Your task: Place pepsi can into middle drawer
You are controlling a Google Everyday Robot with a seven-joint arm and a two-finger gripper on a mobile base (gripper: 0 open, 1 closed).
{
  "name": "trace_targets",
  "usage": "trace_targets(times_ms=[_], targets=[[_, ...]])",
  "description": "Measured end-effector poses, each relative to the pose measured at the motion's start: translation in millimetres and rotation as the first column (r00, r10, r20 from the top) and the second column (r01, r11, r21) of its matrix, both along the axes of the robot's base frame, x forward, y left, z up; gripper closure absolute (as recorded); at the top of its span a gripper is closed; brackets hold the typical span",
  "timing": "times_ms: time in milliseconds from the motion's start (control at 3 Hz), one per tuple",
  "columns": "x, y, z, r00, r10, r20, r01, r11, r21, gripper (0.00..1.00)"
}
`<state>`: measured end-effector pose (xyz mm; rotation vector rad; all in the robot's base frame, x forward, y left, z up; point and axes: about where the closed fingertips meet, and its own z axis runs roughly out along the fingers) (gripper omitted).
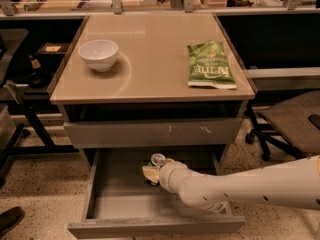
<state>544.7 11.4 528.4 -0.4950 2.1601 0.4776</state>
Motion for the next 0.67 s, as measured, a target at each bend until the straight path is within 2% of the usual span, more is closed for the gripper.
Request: trace_targets(times_ms=[333,667], targets=[[0.0,0.0,0.0,1.0,0.0,0.0,0.0,1.0,0.0,1.0],[1.9,-3.9,-14.8,0.9988,-0.047,0.009,0.047,0.999,-0.004,1.0]])
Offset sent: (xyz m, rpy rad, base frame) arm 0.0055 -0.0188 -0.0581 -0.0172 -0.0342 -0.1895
